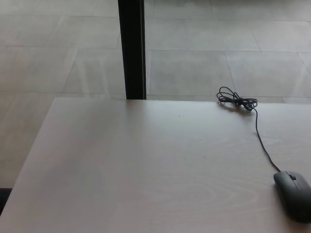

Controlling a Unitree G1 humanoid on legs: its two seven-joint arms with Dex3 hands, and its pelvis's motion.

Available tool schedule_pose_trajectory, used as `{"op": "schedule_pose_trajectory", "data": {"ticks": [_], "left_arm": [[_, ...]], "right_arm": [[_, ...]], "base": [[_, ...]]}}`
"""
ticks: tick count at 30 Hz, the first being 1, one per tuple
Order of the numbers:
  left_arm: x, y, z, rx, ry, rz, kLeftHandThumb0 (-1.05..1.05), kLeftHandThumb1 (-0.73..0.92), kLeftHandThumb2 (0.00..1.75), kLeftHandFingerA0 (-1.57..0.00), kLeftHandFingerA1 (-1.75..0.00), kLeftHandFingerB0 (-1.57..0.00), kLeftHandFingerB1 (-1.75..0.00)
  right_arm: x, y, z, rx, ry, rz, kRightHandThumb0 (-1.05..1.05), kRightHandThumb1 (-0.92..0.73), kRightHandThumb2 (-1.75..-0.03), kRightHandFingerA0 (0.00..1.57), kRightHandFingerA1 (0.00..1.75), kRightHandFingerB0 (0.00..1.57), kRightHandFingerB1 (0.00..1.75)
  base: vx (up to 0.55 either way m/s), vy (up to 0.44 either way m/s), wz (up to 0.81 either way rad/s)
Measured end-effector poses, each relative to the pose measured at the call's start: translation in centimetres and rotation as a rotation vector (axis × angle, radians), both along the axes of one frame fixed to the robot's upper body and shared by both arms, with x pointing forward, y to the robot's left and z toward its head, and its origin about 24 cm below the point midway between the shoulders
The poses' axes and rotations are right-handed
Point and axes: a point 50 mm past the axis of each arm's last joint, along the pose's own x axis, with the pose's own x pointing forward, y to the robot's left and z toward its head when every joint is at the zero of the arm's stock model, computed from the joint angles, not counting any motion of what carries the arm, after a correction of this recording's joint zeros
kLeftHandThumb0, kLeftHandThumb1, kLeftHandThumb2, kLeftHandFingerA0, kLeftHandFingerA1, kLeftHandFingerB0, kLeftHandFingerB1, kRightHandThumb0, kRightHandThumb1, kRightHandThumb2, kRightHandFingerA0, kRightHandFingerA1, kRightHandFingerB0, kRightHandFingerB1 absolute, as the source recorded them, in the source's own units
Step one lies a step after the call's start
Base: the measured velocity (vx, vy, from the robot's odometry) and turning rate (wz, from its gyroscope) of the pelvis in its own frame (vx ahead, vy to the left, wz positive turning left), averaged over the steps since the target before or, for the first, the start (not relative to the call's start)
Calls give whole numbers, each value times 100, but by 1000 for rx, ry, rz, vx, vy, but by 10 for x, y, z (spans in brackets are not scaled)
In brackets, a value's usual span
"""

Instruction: The robot uses its right fingers to click on the left button of the black mouse placed on the table.

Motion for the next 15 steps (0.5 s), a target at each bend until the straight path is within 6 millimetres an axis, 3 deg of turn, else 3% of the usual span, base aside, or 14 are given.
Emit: {"op": "schedule_pose_trajectory", "data": {"ticks": [1, 2, 3, 4, 5, 6, 7, 8, 9, 10, 11, 12, 13, 15], "left_arm": [[0, 0, 0, -1, -3, 0, -97, 92, 81, -64, -107, -21, -35], [0, 0, 0, -3, -5, 1, -93, 84, 128, -63, -109, -25, -50], [1, 0, 0, -4, -9, 1, -93, 84, 128, -63, -109, -25, -50], [1, 0, 0, -6, -12, 1, -97, 92, 79, -66, -174, -30, -39], [1, 0, 0, -8, -15, 1, -102, 83, 107, -71, -137, -30, -47], [2, 0, 0, -10, -18, -1, -102, 83, 107, -71, -137, -30, -47], [1, 0, 0, -12, -19, -2, -104, 92, 92, -62, -148, -28, -43], [1, 0, 0, -15, -24, -6, -102, 92, 82, -60, -113, -29, -39], [2, -1, 0, -18, -29, -10, -101, 92, 90, -66, -106, -29, -41], [2, -1, 0, -20, -33, -14, -99, 92, 83, -65, -102, -32, -40], [2, -1, 0, -22, -34, -17, -99, 92, 82, -64, -100, -34, -39], [3, -1, 0, -22, -35, -18, -99, 92, 82, -64, -100, -34, -39], [3, -1, 0, -23, -37, -19, -101, 91, 82, -68, -126, -34, -39], [3, -1, 0, -24, -39, -19, -101, 91, 82, -68, -126, -34, -39]], "right_arm": [[7, 1, 11, -27, -18, 22, -102, -92, -76, 88, 164, 10, 36], [15, 2, 23, -60, -34, 47, -99, -92, -78, 91, 159, 9, 39], [25, 5, 38, -103, -54, 82, -99, -92, -78, 91, 159, 9, 39], [34, 9, 55, -153, -72, 121, -104, -92, -75, 39, 73, 13, 39], [42, 14, 69, -196, -87, 156, -104, -78, -119, 34, 58, 11, 42], [48, 18, 81, -235, -96, 189, -104, -78, -119, 34, 58, 11, 42], [53, 24, 90, -269, -104, 222, -101, -74, -119, 30, 56, 9, 39], [61, 33, 102, -318, -107, 275, -101, -76, -120, 56, 67, 8, 36], [69, 42, 111, -363, -105, 329, -103, -92, -80, 86, 138, 13, 29], [75, 51, 117, -400, -100, 372, -100, -92, -77, 90, 154, 16, 30], [81, 59, 121, -432, -93, 409, -100, -92, -76, 99, 166, 20, 32], [87, 67, 123, -459, -83, 443, -100, -92, -76, 99, 166, 20, 32], [92, 74, 123, -479, -71, 475, -97, -92, -78, 95, 170, 19, 32], [101, 86, 120, -510, -36, 525, -97, -92, -78, 95, 170, 19, 32]], "base": [[0, 0, 0], [0, 0, 0], [0, 0, 0], [0, 0, 0], [0, 0, 0], [0, 0, 0], [0, 0, 0], [0, 0, 0], [0, 0, 0], [0, 0, 0], [0, 0, 0], [0, 0, 0], [0, 0, 0], [0, 0, 0]]}}
